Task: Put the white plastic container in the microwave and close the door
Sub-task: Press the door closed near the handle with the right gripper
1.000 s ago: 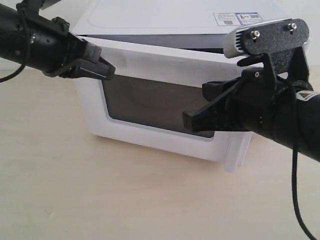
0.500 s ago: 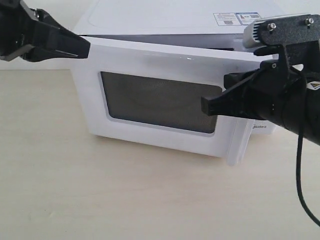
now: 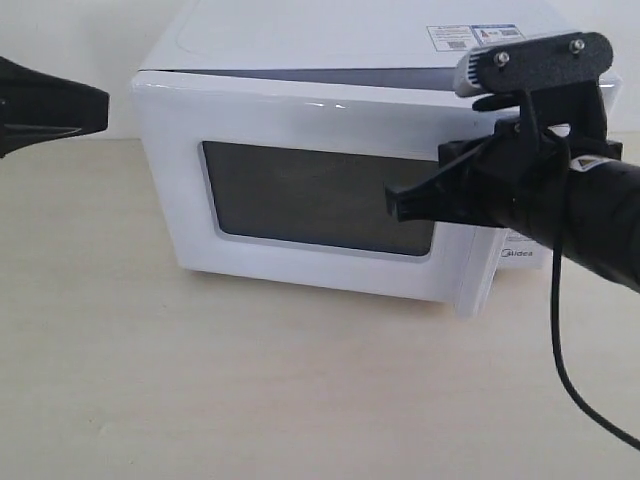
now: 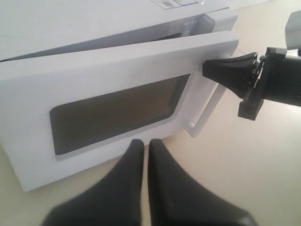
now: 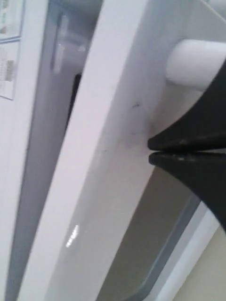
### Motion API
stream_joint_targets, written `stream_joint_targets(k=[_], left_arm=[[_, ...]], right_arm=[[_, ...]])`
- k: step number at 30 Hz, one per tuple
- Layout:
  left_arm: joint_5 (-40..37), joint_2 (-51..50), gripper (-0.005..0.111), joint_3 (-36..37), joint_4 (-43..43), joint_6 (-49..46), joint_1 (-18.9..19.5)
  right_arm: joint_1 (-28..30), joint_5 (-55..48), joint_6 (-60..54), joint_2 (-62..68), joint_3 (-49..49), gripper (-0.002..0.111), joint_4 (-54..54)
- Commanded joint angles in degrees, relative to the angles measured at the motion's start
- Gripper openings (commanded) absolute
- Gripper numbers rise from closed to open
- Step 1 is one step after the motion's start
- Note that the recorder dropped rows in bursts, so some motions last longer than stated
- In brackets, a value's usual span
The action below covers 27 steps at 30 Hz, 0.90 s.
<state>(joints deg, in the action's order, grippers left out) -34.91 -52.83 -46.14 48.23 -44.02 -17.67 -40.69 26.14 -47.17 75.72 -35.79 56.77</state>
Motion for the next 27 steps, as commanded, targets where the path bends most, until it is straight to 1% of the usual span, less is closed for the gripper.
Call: stream_joint_targets(k=[1,8,11,22,27], left_arm=[[3.8,3.9,0.004,3.8,0.8,0.6,-0.3],[5.6,9.7,0.004,7.6,0.4,1.3,-0.3],[8.0,12.1,0.004,9.1,0.2,2.5,-0.3],[12.4,18.1,0.004,14.8,-1.5,4.2,-0.3],[12.7,19.6,0.004,16.4,-8.2,10.5,-0.3]], right_arm=[[0.2,0.6,-1.3,0.9,-2.2,0.0,-0.7],[2.9,0.9,-0.9,2.5,-2.5,0.0,-0.6],[4.0,1.1,-0.9,2.9,-2.5,0.0,-0.8],[4.3,2.2,-0.9,6.8,-5.4,0.0,-1.7],[4.7,3.1,-1.1,8.2,-6.5,0.0,-1.9]])
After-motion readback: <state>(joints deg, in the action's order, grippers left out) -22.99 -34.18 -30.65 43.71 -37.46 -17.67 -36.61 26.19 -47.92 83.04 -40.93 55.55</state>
